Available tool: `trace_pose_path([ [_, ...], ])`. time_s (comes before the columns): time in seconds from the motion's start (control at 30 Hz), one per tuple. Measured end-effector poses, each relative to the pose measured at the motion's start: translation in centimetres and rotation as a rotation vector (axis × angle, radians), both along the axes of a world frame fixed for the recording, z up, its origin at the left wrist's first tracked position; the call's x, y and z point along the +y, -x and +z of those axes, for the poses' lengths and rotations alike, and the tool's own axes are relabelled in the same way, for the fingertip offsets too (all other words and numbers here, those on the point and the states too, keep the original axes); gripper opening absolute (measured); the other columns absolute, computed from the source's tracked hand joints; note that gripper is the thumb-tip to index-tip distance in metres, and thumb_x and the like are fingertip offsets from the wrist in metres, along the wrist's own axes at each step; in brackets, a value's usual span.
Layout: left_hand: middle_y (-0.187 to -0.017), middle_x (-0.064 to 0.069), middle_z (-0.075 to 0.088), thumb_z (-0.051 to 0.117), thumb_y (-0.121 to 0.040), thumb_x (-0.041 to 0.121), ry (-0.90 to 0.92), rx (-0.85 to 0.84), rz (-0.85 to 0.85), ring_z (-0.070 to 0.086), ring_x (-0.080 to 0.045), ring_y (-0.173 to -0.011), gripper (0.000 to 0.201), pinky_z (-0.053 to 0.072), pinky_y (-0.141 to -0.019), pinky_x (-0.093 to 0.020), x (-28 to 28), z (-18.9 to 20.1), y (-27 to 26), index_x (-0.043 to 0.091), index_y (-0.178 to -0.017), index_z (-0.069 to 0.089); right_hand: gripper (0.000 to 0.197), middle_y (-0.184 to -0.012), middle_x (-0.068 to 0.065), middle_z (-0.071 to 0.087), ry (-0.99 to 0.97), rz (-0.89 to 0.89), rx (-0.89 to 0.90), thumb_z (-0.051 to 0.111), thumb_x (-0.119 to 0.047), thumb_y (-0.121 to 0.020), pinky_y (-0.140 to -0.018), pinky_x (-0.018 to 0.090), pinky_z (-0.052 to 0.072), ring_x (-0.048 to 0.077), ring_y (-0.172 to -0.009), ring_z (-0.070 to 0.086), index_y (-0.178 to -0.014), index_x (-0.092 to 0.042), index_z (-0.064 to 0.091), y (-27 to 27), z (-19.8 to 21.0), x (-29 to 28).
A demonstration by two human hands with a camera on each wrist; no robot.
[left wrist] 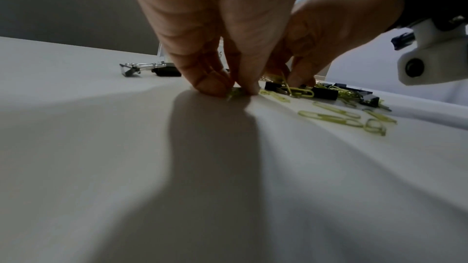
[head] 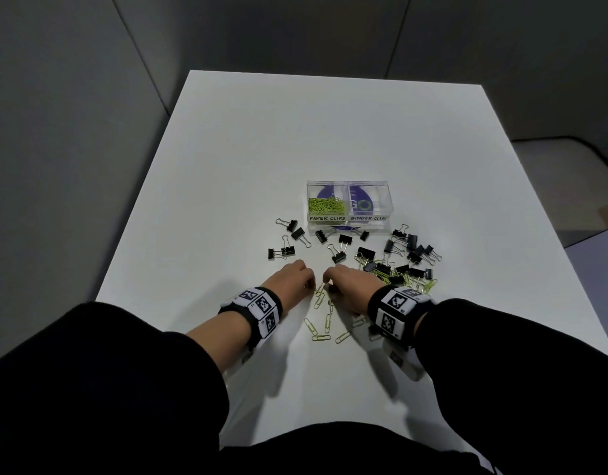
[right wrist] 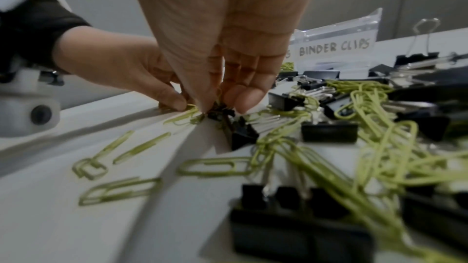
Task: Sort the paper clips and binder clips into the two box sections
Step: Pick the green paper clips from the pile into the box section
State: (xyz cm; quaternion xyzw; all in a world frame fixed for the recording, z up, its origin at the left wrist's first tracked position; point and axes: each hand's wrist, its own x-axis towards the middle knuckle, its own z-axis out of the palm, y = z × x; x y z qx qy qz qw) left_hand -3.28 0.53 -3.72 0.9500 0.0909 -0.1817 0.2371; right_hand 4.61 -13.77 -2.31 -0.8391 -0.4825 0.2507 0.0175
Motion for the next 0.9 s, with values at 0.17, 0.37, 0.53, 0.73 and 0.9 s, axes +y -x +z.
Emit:
trace_pose_path([
  [0.17, -0.118, -0.011, 0.057, 0.051, -0.093, 0.022, -0.017, 0.042, -0.015, 0.053, -0.026, -0.111, 0.025, 0.042, -0.095, -0.034, 0.1, 0.4, -0.5, 0.009, -0.114, 0.057, 0.023, -0.115, 0.011, 0.057, -0.006, -0.027, 0.025, 0.049, -0.018, -0.094, -0.086, 0.038, 0.048, 0.028, -0.105, 0.057, -0.112, -0.008, 0.058, -0.7, 0.8, -0.1],
  [0.37, -0.116, -0.014, 0.059, 0.047, -0.093, 0.019, -0.111, 0.074, -0.116, 0.056, -0.03, -0.108, 0.026, 0.046, -0.091, -0.036, -0.1, 0.7, -1.0, 0.004, -0.109, 0.06, 0.016, -0.108, 0.006, 0.059, -0.151, -0.209, 0.039, 0.05, -0.02, -0.093, -0.08, 0.029, 0.044, 0.022, -0.098, 0.056, -0.102, -0.009, 0.059, -2.1, 1.9, -1.1],
  [0.53, -0.117, -0.016, 0.054, 0.038, -0.096, 0.015, -0.202, 0.06, -0.164, 0.052, -0.03, -0.109, 0.026, 0.044, -0.089, -0.037, -0.4, 0.3, -0.8, 0.0, -0.111, 0.053, 0.019, -0.1, 0.009, 0.066, -0.198, -0.399, 0.136, 0.044, -0.016, -0.096, -0.08, 0.032, 0.05, 0.022, -0.087, 0.061, -0.111, -0.008, 0.055, -3.2, 2.7, -1.9],
  [0.73, -0.118, -0.013, 0.055, 0.038, -0.096, 0.008, -0.106, 0.06, -0.111, 0.056, -0.029, -0.105, 0.027, 0.044, -0.09, -0.036, 0.4, 0.4, -0.8, 0.007, -0.117, 0.053, 0.025, -0.088, 0.007, 0.054, -0.268, -0.561, 0.245, 0.036, 0.0, -0.091, -0.057, 0.017, 0.034, 0.017, -0.073, 0.047, -0.085, -0.006, 0.06, -4.0, 2.3, -2.2],
  [0.9, -0.121, -0.01, 0.054, 0.037, -0.093, 0.004, -0.023, 0.112, 0.003, 0.054, -0.026, -0.106, 0.027, 0.042, -0.088, -0.032, 0.5, 0.9, -1.2, 0.009, -0.114, 0.053, 0.039, -0.061, -0.001, 0.032, -0.261, -0.554, 0.237, 0.046, -0.022, -0.093, -0.053, 0.027, 0.023, 0.014, -0.056, 0.029, -0.059, -0.017, 0.028, -3.7, 2.0, -2.0],
])
